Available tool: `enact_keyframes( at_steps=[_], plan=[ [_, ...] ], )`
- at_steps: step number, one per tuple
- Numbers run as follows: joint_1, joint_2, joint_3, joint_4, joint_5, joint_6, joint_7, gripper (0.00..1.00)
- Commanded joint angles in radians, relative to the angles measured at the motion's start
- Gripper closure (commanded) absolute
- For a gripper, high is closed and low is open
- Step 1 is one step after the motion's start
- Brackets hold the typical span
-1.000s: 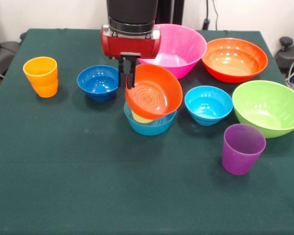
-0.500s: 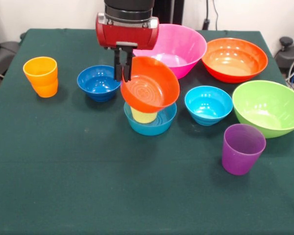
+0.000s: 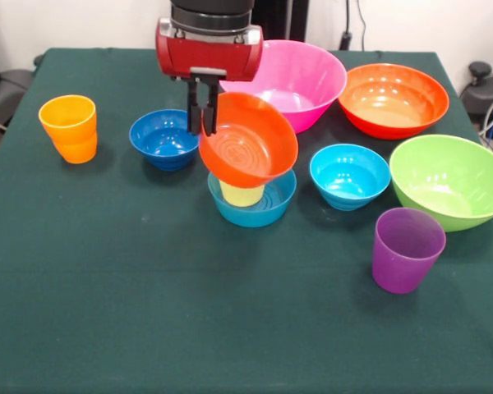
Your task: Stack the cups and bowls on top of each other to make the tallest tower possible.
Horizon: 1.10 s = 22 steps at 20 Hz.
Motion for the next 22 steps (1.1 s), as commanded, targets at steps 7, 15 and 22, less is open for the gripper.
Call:
enact_keyframes(
  at_steps=[7,15,22],
  plan=[
    [0.060,0.088,-0.031,0.056,-0.066,-0.074,0.060,1.00],
    [0.081,0.054,-0.063,0.112,-0.052,-0.104,0.070,1.00],
    [0.052,-0.003,-0.037,0.133,-0.012,-0.029,0.010,1.00]
  ],
)
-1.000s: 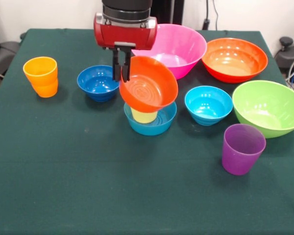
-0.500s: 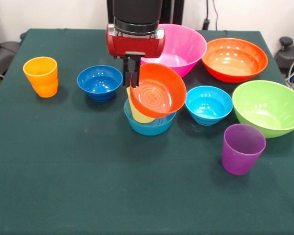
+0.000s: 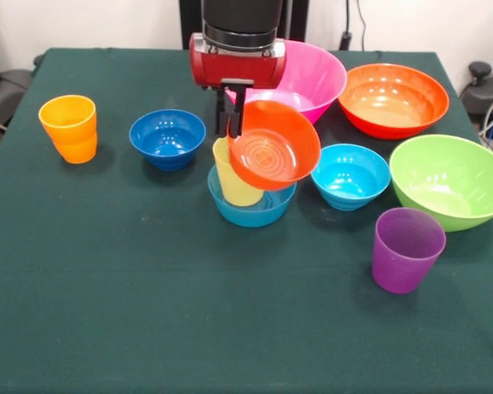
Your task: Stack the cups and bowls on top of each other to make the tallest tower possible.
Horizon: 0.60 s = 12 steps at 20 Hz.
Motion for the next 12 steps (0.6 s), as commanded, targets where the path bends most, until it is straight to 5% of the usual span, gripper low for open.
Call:
enact_keyframes(
  at_steps=[1,4,12],
  plan=[
    [-0.012,-0.035,0.020,0.074,-0.004,0.040,0.001,1.00],
    [-0.024,-0.056,0.028,0.086,0.006,0.068,-0.019,1.00],
    [-0.019,0.041,0.001,0.059,-0.058,-0.031,0.010,1.00]
  ],
)
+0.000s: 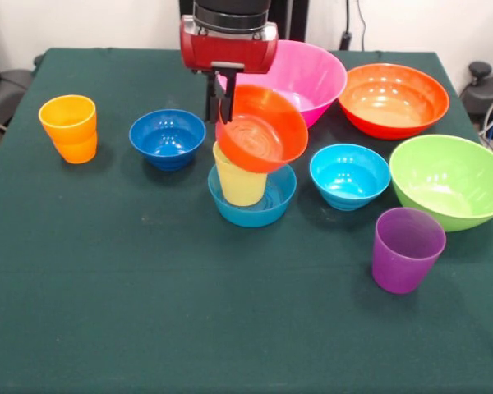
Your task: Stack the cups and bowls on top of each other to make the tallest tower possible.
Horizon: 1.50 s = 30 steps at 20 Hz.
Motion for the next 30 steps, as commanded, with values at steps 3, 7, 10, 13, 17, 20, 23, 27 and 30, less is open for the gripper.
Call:
enact_keyframes(
  at_steps=[3,7,10,13,17,20,23,27,30],
  plan=[
    [0.007,0.084,-0.004,0.024,-0.066,-0.046,0.018,1.00],
    [0.017,0.106,-0.013,0.011,-0.073,-0.065,0.031,1.00],
    [0.015,0.124,-0.016,0.009,-0.078,-0.095,0.038,1.00],
    [0.007,0.121,-0.015,0.022,-0.076,-0.119,0.037,1.00],
    [0.004,0.124,-0.021,0.029,-0.076,-0.150,0.037,1.00],
    [0.002,0.122,-0.025,0.032,-0.074,-0.169,0.039,1.00],
    [-0.005,0.126,-0.027,0.038,-0.073,-0.199,0.042,1.00],
    [-0.005,0.123,-0.031,0.041,-0.066,-0.204,0.038,1.00],
    [-0.006,0.126,-0.031,0.042,-0.064,-0.209,0.036,1.00]
  ],
)
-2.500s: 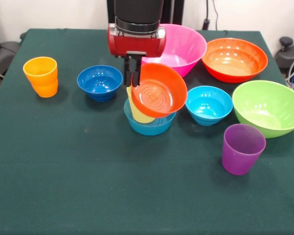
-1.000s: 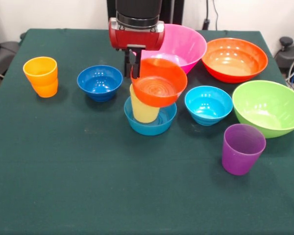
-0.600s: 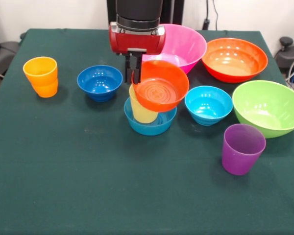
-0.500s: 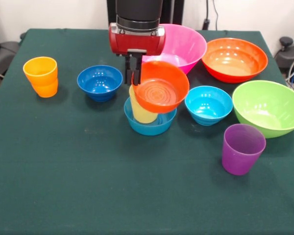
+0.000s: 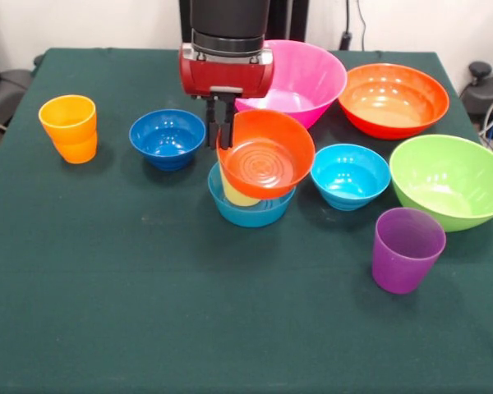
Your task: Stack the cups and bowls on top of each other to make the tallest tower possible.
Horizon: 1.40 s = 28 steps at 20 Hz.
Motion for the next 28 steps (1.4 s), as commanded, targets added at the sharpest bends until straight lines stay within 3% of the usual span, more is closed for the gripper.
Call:
enact_keyframes(
  at_steps=[1,8,16,28],
  plan=[
    [-0.005,0.070,-0.010,0.041,-0.064,-0.036,0.037,1.00],
    [-0.008,0.055,-0.006,0.049,-0.052,-0.018,0.030,1.00],
    [-0.041,-0.032,0.034,0.095,-0.008,0.082,-0.019,1.00],
    [-0.047,-0.036,0.042,0.101,-0.014,0.079,-0.016,1.00]
  ],
)
